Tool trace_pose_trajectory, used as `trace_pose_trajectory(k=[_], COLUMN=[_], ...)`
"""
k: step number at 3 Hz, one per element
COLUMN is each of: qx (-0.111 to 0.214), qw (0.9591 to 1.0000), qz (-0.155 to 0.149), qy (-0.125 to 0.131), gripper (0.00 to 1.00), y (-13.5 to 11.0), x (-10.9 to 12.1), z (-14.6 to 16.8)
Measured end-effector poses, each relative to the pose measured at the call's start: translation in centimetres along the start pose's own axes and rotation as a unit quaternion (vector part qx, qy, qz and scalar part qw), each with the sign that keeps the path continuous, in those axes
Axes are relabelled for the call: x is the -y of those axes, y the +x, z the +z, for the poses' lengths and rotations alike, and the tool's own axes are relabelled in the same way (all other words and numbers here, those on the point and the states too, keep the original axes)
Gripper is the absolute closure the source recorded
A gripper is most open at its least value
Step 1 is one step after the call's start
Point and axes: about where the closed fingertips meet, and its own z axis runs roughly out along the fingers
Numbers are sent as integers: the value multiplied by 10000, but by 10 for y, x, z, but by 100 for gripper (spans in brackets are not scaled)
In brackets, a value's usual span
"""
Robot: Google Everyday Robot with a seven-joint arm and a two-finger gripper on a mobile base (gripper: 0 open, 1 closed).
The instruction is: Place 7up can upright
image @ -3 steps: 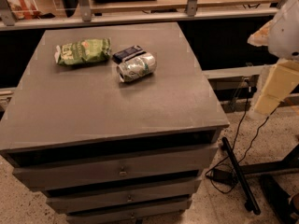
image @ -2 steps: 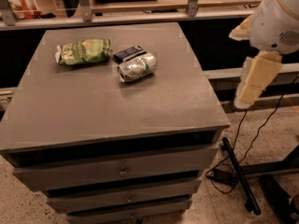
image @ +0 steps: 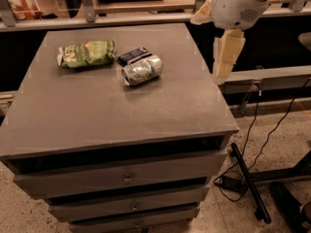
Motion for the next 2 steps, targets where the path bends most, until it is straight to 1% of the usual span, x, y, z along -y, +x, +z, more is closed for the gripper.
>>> trace_pose_trajectory(k=[1, 2], qx=[181, 210], qw=[9976, 9949], qz=[-623, -930], qy=[-255, -338], gripper=[0, 0], y=[-18, -38], x=[34, 56], z=[27, 49])
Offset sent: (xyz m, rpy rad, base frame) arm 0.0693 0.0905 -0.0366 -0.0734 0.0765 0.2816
